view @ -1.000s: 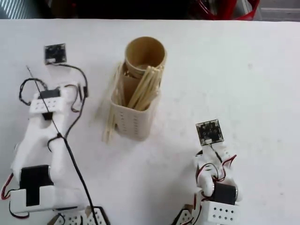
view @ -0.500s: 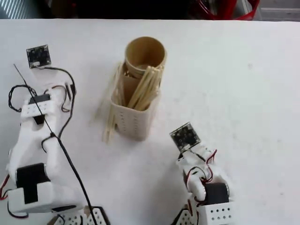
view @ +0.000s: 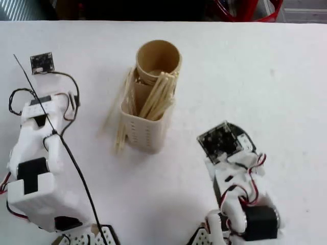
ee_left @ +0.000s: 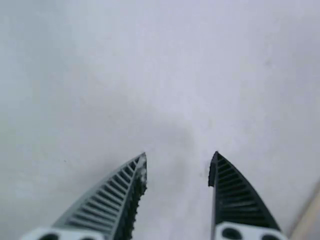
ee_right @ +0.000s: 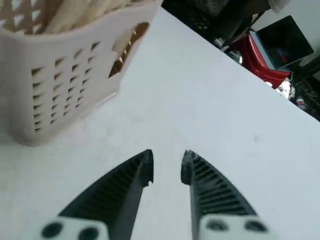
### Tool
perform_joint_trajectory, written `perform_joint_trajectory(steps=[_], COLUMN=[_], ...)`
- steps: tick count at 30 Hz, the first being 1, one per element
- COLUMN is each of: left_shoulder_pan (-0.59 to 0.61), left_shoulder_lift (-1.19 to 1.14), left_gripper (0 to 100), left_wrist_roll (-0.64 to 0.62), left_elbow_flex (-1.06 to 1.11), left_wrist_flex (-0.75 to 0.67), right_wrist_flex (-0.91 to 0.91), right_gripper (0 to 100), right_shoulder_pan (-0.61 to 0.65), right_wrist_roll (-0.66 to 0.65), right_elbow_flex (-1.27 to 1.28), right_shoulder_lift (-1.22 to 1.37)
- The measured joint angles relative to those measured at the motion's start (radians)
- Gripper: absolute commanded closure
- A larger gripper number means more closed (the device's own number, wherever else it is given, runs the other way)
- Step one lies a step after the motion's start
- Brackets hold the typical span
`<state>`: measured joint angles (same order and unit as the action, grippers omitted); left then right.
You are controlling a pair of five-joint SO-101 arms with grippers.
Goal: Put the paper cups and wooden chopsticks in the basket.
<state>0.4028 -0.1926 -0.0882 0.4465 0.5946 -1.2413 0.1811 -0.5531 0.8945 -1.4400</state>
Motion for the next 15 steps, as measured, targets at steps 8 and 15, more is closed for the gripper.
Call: perform_joint_trajectory(steps=[8, 15], left_shoulder_pan=[0.000, 0.000], left_shoulder_lift=[0.000, 0.000], left_gripper=[79, 79], left_wrist_roll=[0.000, 0.000], left_elbow_flex=[0.000, 0.000], left_wrist_flex=[0.003, 0.003], right_wrist_flex=[-0.241, -0.402], right_gripper=[89.1, 77.9], right_shoulder_pan=[0.284, 0.388], right_wrist_roll=[0.258, 0.535], right_elbow_flex=[-0.713, -1.126], right_shoulder_lift=[0.687, 1.097])
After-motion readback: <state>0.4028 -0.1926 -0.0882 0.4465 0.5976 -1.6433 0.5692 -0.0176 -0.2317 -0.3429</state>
